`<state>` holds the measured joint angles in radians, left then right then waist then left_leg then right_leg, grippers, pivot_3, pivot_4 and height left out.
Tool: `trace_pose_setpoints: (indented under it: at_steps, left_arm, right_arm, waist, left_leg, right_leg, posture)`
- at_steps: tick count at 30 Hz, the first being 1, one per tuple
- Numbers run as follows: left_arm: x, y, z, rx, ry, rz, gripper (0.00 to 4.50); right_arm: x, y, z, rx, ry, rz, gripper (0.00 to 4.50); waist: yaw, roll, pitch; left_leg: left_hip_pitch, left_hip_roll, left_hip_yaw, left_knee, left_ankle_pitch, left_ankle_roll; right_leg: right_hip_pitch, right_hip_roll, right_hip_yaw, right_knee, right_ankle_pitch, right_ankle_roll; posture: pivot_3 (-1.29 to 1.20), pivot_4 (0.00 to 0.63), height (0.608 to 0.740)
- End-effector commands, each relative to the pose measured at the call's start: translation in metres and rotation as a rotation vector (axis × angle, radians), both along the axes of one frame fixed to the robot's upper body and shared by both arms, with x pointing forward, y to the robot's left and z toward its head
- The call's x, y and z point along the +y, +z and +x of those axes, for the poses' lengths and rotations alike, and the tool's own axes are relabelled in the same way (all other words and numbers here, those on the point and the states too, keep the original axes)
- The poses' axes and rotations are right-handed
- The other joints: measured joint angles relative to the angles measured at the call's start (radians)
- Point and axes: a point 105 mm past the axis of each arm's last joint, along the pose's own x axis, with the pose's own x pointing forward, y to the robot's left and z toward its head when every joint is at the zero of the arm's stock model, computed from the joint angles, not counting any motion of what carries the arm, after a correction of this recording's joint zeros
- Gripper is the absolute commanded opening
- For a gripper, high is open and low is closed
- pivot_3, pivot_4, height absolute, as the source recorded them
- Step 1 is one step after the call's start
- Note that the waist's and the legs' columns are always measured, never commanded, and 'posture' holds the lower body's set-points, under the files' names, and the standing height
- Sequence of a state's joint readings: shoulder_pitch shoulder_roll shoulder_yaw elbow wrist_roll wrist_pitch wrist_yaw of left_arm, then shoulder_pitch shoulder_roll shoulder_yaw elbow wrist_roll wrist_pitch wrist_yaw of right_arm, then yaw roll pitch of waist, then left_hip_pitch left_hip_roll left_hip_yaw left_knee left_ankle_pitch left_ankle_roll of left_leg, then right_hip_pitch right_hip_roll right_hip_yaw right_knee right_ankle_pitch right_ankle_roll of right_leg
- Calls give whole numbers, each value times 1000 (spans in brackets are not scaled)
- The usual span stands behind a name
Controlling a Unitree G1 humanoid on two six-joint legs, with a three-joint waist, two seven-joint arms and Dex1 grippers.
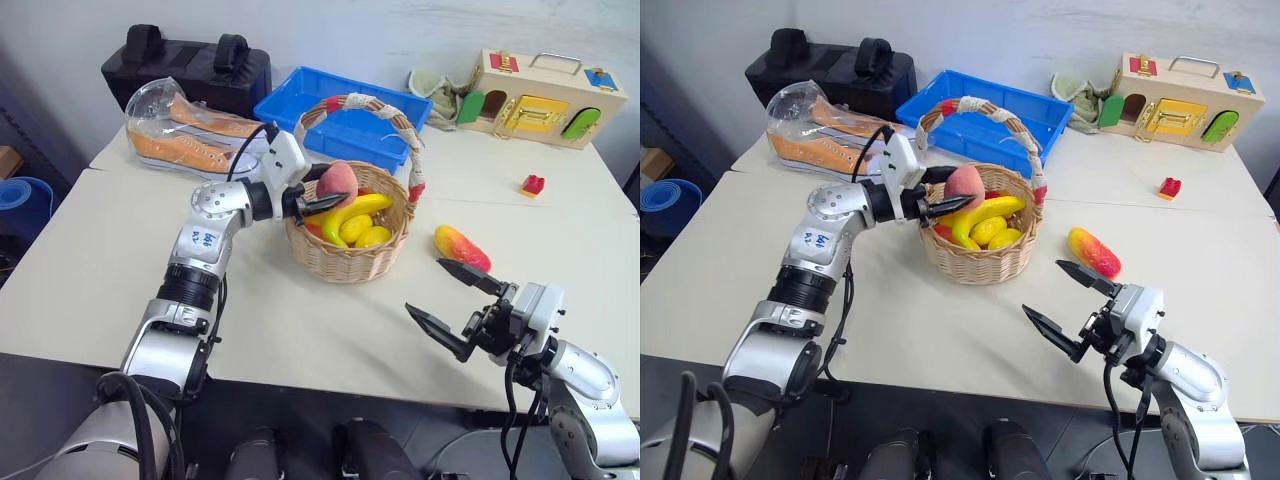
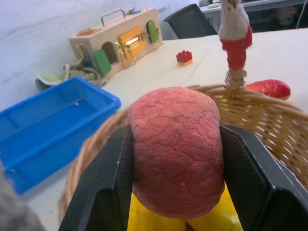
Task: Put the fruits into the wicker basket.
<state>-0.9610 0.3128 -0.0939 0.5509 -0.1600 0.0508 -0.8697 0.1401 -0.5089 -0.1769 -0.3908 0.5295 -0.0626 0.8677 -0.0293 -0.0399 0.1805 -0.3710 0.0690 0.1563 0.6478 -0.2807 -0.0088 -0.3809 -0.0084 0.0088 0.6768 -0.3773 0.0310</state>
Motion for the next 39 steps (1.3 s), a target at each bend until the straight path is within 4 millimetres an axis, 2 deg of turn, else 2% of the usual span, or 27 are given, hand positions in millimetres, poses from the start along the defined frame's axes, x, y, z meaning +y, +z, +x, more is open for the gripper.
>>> trace_pose_setpoints:
  at_steps: [1, 3, 6, 10, 13, 17, 19, 21, 23, 25, 26, 30, 32, 34, 37, 39]
  left_arm:
    - [0, 26, -3, -93, 2, -39, 2954]
    - [4, 33, -9, -117, -13, -43, 3528]
    - [11, 31, -22, -121, -62, 8, 4487]
    - [29, 22, -37, -101, -89, 77, 4487]
    - [52, 21, -58, -65, -112, 65, 4487]
    - [97, 4, -86, 40, -123, 41, 4487]
    - [129, -8, -96, 100, -90, 31, 4487]
    - [152, -19, -101, 138, -45, 55, 4487]
    - [180, -25, -103, 180, 60, 27, 4487]
    - [193, -31, -107, 208, 99, 27, 4487]
    - [191, -34, -112, 225, 73, 42, 4487]
    - [173, -32, -116, 245, -1, 30, 4487]
    - [161, -33, -120, 278, -39, 34, 4487]
    - [150, -36, -124, 289, -77, 49, 4487]
    - [139, -36, -125, 283, -97, 43, 4487]
    - [132, -36, -127, 276, -104, 26, 4487]
  right_arm:
    - [2, 11, -7, -60, 2, 2, 4500]
    - [2, 11, -9, -59, 1, 3, 4500]
    - [0, 11, -10, -58, -2, -4, 4500]
    - [-6, 11, -10, -51, -21, -20, 4500]
    - [-24, 8, -9, -40, -92, -26, 4500]
    - [-59, -1, -18, -30, -244, -27, 4500]
    - [-79, -14, -27, -3, -325, -57, 4500]
    - [-93, -23, -34, -1, -383, -88, 4500]
    - [-115, -31, -38, 16, -480, -92, 4500]
    - [-126, -37, -39, 37, -516, -97, 4500]
    - [-125, -38, -37, 50, -498, -108, 4500]
    - [-114, -32, -12, 75, -402, -138, 4500]
    - [-106, -23, 17, 118, -373, -173, 4500]
    - [-104, -15, 55, 187, -408, -235, 4500]
    - [-90, 2, 97, 245, -357, -262, 4500]
    - [-85, 6, 120, 301, -351, -314, 4500]
  waist:
    - [1, 0, 0]
    - [0, 0, 0]
    - [-2, 0, 0]
    - [-3, 1, 0]
    - [-3, 1, 1]
    - [-2, 2, 1]
    - [-2, 2, 1]
    - [-3, 2, 1]
    - [-3, 2, 1]
    - [-4, 2, 1]
    - [-4, 2, 1]
    - [-7, 4, 2]
    - [-15, 4, 2]
    - [-31, 6, 4]
    - [-39, 9, 5]
    - [-40, 10, 6]
  left_leg:
    - [0, 0, 0, 0, 0, 0]
    - [0, -1, 0, 0, 0, 1]
    - [0, 0, 0, 0, 0, 0]
    - [2, 0, 0, 0, 1, -1]
    - [2, 0, 0, 0, 2, -1]
    - [1, 0, -2, -1, 2, 0]
    - [2, 0, -3, -1, 1, -1]
    - [2, 0, -4, -2, 1, 0]
    - [3, -1, -4, -2, 1, 0]
    - [2, -1, -5, -2, -1, 2]
    - [3, -2, -5, -2, -1, 3]
    - [2, -3, -5, -2, -2, 4]
    - [2, -3, -5, -2, -2, 5]
    - [2, -3, -5, -3, -1, 4]
    - [2, -3, -5, -3, 0, 3]
    - [1, -2, -6, -3, 0, 1]
  right_leg:
    - [0, 0, 0, 0, 0, 0]
    - [0, -1, 0, 0, 0, 0]
    - [0, -1, 0, 1, 0, 0]
    - [1, 0, 0, 2, 0, 0]
    - [1, -1, 0, 3, 0, -1]
    - [1, -1, -1, 2, 0, -1]
    - [3, -1, -2, 1, -1, -1]
    - [3, -1, -2, 1, -1, -2]
    - [4, -1, -2, 0, -1, -2]
    - [4, -3, -2, -1, -1, -2]
    - [4, -4, -2, -1, -1, -2]
    - [5, -5, -3, -1, 0, -3]
    - [5, -5, -3, -1, 0, -3]
    - [4, -5, -3, -1, 0, -3]
    - [3, -4, -3, 0, 1, -3]
    - [2, -2, -3, 0, 0, -4]
  posture:
    - [0, 150, 740]
    - [0, 150, 740]
    - [0, 150, 740]
    - [0, 150, 740]
    - [0, 150, 740]
    - [0, 150, 740]
    - [0, 150, 740]
    - [0, 150, 740]
    - [0, 150, 740]
    - [0, 150, 740]
    - [0, 150, 740]
    - [0, 150, 740]
    - [0, 150, 740]
    - [0, 150, 740]
    - [0, 150, 740]
    - [0, 150, 740]
